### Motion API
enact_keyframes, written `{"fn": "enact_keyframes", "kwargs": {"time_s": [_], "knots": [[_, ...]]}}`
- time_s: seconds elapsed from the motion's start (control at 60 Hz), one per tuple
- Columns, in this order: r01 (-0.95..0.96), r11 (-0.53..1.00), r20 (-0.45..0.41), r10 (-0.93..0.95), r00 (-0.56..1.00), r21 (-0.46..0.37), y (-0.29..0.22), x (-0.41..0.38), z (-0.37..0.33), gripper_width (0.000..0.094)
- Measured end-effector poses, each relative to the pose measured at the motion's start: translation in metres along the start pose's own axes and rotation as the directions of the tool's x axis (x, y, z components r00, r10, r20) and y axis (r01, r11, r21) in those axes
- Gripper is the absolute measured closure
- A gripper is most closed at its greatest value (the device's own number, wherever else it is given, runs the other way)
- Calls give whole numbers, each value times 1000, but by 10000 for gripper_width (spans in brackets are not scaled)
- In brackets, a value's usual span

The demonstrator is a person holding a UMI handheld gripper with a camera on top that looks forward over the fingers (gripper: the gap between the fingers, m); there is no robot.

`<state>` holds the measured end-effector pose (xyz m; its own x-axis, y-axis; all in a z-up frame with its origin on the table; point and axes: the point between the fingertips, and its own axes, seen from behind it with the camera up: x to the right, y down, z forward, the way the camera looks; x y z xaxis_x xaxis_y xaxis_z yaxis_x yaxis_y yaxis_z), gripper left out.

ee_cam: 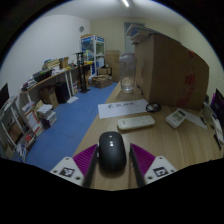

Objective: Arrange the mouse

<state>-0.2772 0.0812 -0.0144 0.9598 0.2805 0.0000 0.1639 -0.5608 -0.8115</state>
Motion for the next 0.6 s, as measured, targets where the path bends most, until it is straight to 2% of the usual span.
{"fn": "enact_keyframes", "kwargs": {"time_s": [0.033,0.167,0.283,0.367,0.533,0.6], "knots": [[-6,1000,-10,6,1000,-2,0,-1,0,426],[-55,998,-70,54,996,-4,2,3,-1,465],[-96,995,-100,93,991,-29,3,3,-3,541],[-114,992,-77,110,991,-47,-1,-7,-12,579],[-88,984,-86,102,991,153,-89,9,-99,579],[-101,967,-133,134,982,233,-122,41,-142,580]]}}
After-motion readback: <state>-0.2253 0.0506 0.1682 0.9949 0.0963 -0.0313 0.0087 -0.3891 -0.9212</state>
